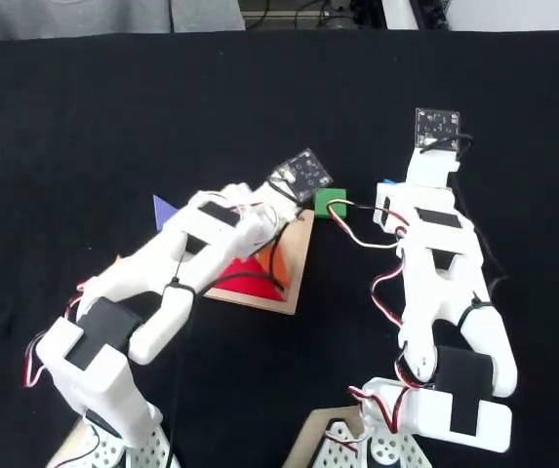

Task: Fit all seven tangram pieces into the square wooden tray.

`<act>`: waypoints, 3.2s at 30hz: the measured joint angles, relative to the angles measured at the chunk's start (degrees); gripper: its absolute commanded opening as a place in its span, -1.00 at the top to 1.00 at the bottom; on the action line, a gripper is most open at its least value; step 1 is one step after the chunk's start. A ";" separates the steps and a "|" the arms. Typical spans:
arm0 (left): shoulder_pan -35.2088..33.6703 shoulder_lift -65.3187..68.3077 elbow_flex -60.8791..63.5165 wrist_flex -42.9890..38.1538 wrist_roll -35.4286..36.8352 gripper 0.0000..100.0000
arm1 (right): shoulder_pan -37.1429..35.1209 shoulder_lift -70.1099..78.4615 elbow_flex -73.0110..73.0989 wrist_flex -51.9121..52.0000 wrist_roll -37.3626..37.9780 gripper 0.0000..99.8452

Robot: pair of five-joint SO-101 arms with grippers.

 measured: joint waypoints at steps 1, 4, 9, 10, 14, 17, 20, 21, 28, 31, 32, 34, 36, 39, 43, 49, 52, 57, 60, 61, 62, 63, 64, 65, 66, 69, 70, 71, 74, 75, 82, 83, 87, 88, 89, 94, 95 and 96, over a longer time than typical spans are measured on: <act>-0.18 0.00 -0.53 1.05 0.00 0.78 | 0.00 0.00 0.00 -0.18 0.00 0.98; -0.35 0.00 -2.55 2.99 -0.09 0.78 | 0.00 0.00 0.00 -0.18 0.00 0.98; -0.88 0.00 -4.75 3.34 -0.09 0.78 | 0.00 0.00 0.00 -0.18 0.00 0.98; -0.88 0.00 -4.75 3.34 -0.09 0.78 | 0.00 0.00 0.00 -0.18 0.00 0.98; -2.99 0.00 -4.75 3.60 -0.35 0.78 | 0.00 0.00 0.00 -0.18 0.00 0.98; -4.75 0.00 -4.75 5.98 -0.18 0.78 | 0.00 0.00 0.00 -0.18 0.00 0.98; -4.48 0.00 -4.75 8.26 -0.26 0.78 | 0.00 0.00 0.00 -0.18 0.00 0.98; -4.40 0.00 -4.75 8.70 -0.26 0.78 | 0.00 0.00 0.00 -0.18 0.00 0.98; -4.04 0.00 -4.57 9.05 -0.18 0.78 | 0.00 0.00 0.00 -0.18 0.00 0.98; -2.73 0.00 -3.87 9.05 -0.35 0.78 | 0.00 0.00 0.00 -0.18 0.00 0.98; -2.11 0.00 -3.87 9.05 -0.35 0.78 | 0.00 0.00 0.00 -0.18 0.00 0.98; -1.14 0.00 -3.87 9.05 -0.35 0.78 | 0.00 0.00 0.00 -0.18 0.00 0.98; -0.09 0.00 -3.87 9.05 -0.35 0.78 | 0.00 0.00 0.00 -0.18 0.00 0.98; 1.58 0.00 -3.60 9.05 -0.35 0.78 | 0.00 0.00 0.00 -0.18 0.00 0.98; 1.93 0.00 -3.60 9.05 -0.35 0.78 | 0.00 0.00 0.00 -0.18 0.00 0.98; 3.08 0.00 -3.34 10.81 -0.35 0.78 | 0.00 0.00 0.00 -0.18 0.00 0.98; 4.57 0.00 -3.08 12.57 -0.35 0.78 | 0.00 0.00 0.00 -0.18 0.00 0.98; 5.01 0.00 -3.08 12.84 -0.26 0.78 | 0.00 0.00 0.00 -0.18 0.00 0.98; 5.01 -0.26 -3.08 13.01 -0.26 0.78 | 0.00 0.00 0.00 -0.18 0.00 0.98; 5.01 -1.05 -2.99 13.10 -0.26 0.78 | 0.00 0.00 0.00 -0.18 0.00 0.98; 4.92 -2.11 -2.99 13.10 -0.26 0.78 | 0.00 0.00 0.00 -0.18 0.00 0.98; 4.84 -3.69 -2.99 13.10 -0.26 0.78 | 0.00 0.00 0.00 -0.18 0.00 0.98; 4.13 -5.54 -2.99 13.10 -0.26 0.78 | 0.00 0.00 0.00 -0.18 0.00 0.98; 3.16 -7.82 -2.99 13.10 -0.35 0.78 | 0.00 0.00 0.00 -0.18 0.00 0.98; 1.93 -10.37 -2.99 13.27 -0.44 0.78 | 0.00 0.00 0.00 -0.18 0.00 0.98; -2.46 -19.60 -2.99 15.56 -0.44 0.78 | -0.18 0.00 0.00 -0.18 1.49 0.98; -4.04 -22.68 -2.81 16.79 -0.44 0.78 | -0.97 0.00 0.00 -0.18 3.08 0.98; -5.89 -26.02 -2.29 18.29 -0.35 0.78 | -2.29 0.35 0.00 -0.18 4.57 0.98; -11.87 -35.87 1.05 21.36 2.20 0.78 | -7.03 2.99 0.00 1.93 9.67 0.98; -14.15 -39.03 2.73 21.36 3.87 0.78 | -7.91 4.04 -0.62 2.99 10.64 0.98; -29.01 -58.99 18.11 19.08 13.27 0.77 | -9.23 14.68 -11.78 12.84 11.78 0.98; -30.42 -60.75 20.57 18.37 13.54 0.77 | -9.23 16.09 -13.71 14.51 11.78 0.98; -34.46 -63.30 29.54 14.68 14.24 0.77 | -9.23 19.96 -19.60 19.78 12.04 0.98; -34.73 -63.38 31.47 13.27 14.42 0.77 | -9.23 20.04 -19.78 20.48 12.04 0.98; -34.90 -63.03 33.41 11.78 15.03 0.77 | -9.49 20.04 -19.87 21.01 12.04 0.98; -35.52 -56.70 40.35 1.49 21.98 0.78 | -12.31 18.55 -19.87 24.97 12.13 0.98; -35.60 -54.86 40.97 -0.53 23.12 0.78 | -12.66 16.97 -19.60 25.76 12.13 0.98; -35.60 -52.84 41.41 -2.20 23.91 0.78 | -13.01 14.95 -18.90 26.20 12.13 0.98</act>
